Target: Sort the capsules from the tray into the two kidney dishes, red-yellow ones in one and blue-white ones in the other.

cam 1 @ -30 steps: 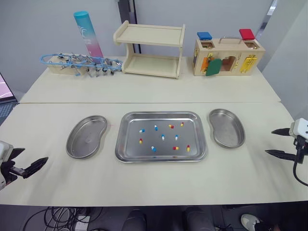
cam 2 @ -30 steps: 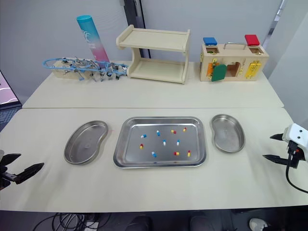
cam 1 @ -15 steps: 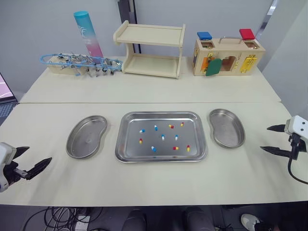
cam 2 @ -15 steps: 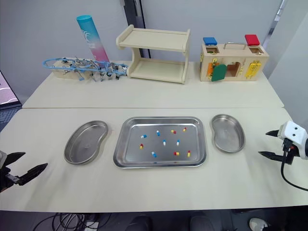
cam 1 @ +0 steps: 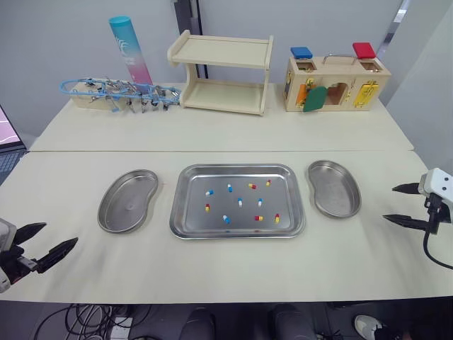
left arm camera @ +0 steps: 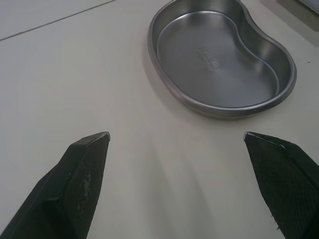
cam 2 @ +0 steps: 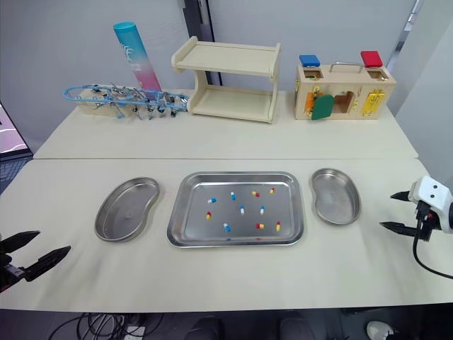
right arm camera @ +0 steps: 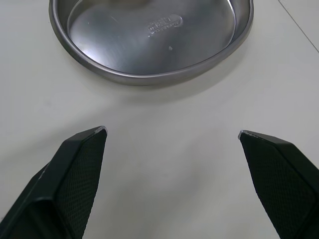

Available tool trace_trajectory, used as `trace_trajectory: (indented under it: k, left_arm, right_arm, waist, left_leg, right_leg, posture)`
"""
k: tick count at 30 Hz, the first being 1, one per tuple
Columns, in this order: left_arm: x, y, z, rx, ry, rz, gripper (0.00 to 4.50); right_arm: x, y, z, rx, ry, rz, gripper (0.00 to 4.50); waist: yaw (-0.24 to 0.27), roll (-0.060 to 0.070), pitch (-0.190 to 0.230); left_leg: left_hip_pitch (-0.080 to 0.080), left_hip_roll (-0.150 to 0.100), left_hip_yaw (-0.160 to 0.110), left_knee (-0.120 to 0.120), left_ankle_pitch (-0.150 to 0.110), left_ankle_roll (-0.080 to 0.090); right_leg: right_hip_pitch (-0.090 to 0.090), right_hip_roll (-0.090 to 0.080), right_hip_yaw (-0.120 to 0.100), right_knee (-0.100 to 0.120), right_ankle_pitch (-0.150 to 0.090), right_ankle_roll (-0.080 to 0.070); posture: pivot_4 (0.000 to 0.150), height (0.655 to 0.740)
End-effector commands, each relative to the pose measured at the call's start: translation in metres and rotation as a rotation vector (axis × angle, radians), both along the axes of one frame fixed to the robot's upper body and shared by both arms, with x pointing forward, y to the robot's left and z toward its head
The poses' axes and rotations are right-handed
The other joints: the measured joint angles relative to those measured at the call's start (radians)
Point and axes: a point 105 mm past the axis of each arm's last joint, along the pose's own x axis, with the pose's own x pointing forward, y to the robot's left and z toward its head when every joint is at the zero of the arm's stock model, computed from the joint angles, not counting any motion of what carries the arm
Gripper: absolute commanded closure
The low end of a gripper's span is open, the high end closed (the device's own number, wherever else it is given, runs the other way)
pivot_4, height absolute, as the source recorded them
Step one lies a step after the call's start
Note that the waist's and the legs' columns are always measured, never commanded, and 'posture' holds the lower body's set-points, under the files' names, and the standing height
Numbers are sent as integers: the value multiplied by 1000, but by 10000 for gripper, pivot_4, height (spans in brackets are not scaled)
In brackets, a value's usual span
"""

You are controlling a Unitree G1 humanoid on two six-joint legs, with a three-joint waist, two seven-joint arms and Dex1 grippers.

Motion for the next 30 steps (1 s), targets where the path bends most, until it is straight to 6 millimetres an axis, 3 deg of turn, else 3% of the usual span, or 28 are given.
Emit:
trace_trajectory:
  k: [1, 11, 15, 20, 23, 30]
  left_arm:
    - [-2, -1, 11, 4, -36, -3, 414]
    - [-3, -11, 15, -15, -25, -44, 414]
    - [-1, -17, 17, -21, -20, -66, 414]
    - [2, -32, 19, -32, -13, -119, 414]
    - [3, -44, 21, -37, -6, -160, 414]
    - [4, -69, 31, -41, 6, -253, 414]
  right_arm:
    - [2, 3, 7, -9, -27, 16, 0]
    - [1, 6, 9, 0, -50, 32, 0]
    - [3, 16, 14, 9, -95, 59, 0]
    - [-1, 57, 26, 67, -154, 180, 0]
    - [-13, 92, 28, 139, -160, 262, 0]
    - [-59, 173, 2, 357, -148, 415, 0]
  waist:
    - [0, 0, 0]
    - [0, 0, 0]
    - [1, 0, 0]
    - [0, 0, 0]
    - [4, 0, 0]
    - [12, -2, 0]
  left_leg:
    - [0, 0, 0, 0, 0, 0]
    - [0, 0, 0, 0, 0, 0]
    - [0, 0, 0, 0, 0, 0]
    - [0, 0, 0, 0, 0, 0]
    - [-1, 0, -1, 0, 0, 0]
    - [-1, 0, -2, 0, 0, 0]
  right_leg:
    - [0, 0, 0, 0, 0, 0]
    - [0, 0, 0, 0, 0, 0]
    - [0, 0, 0, 0, 0, 0]
    - [0, 0, 0, 0, 0, 0]
    - [0, 0, 0, 0, 0, 0]
    - [2, 0, -2, -2, 0, 0]
  posture:
    - [1500, 7400]
    - [1500, 7400]
    - [1500, 7400]
    - [1500, 7400]
    - [1500, 7400]
    - [1500, 7400]
